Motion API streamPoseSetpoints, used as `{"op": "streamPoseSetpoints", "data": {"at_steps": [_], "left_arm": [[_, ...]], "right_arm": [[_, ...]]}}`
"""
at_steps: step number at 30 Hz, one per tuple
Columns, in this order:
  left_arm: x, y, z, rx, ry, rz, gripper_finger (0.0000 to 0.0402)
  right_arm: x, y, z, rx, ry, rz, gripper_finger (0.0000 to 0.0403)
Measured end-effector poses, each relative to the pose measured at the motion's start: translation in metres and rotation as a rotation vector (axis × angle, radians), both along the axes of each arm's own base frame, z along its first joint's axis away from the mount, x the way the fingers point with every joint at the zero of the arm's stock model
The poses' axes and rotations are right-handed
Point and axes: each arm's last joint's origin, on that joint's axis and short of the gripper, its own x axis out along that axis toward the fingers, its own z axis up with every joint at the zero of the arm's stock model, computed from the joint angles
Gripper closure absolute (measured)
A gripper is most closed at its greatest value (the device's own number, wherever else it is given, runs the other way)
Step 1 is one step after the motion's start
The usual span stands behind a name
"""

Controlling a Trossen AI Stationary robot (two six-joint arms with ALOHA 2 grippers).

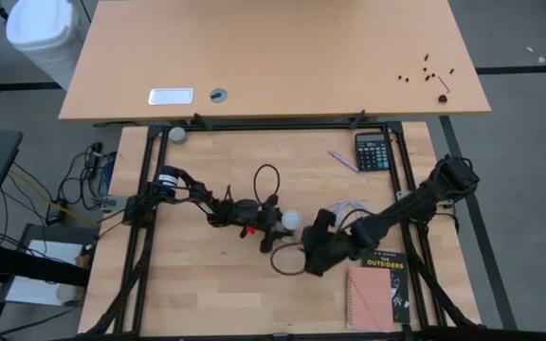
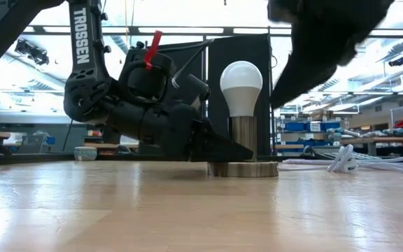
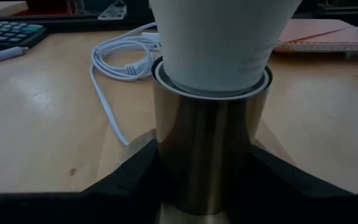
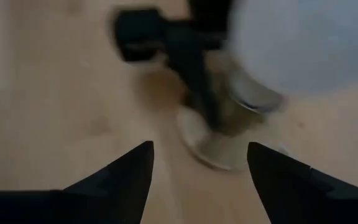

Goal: Screw lightbulb
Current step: Insert the light bulb into the lamp

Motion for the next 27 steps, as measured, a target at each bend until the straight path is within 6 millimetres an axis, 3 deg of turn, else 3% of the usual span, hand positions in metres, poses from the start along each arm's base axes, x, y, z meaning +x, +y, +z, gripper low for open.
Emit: {"op": "streamPoseSetpoints", "data": {"at_steps": [8,13,18,23,27], "left_arm": [[0.0,-0.001,0.0,-0.004,0.0,-0.028,0.0204],[-0.001,-0.001,0.0,-0.004,0.003,-0.033,0.0204],[-0.001,-0.002,0.0,-0.005,0.004,-0.035,0.0204],[0.0,-0.001,0.0,-0.005,0.002,-0.016,0.0204],[0.0,-0.001,0.0,-0.005,0.002,-0.025,0.0204]], "right_arm": [[0.014,-0.032,-0.003,-0.053,-0.003,0.001,0.0139],[0.021,-0.036,-0.001,0.014,-0.03,0.056,0.0138],[0.016,-0.018,0.0,0.085,-0.05,0.058,0.0144],[0.011,0.019,0.01,0.198,-0.153,0.168,0.0149],[0.004,0.01,0.001,0.088,-0.088,0.046,0.0152]]}}
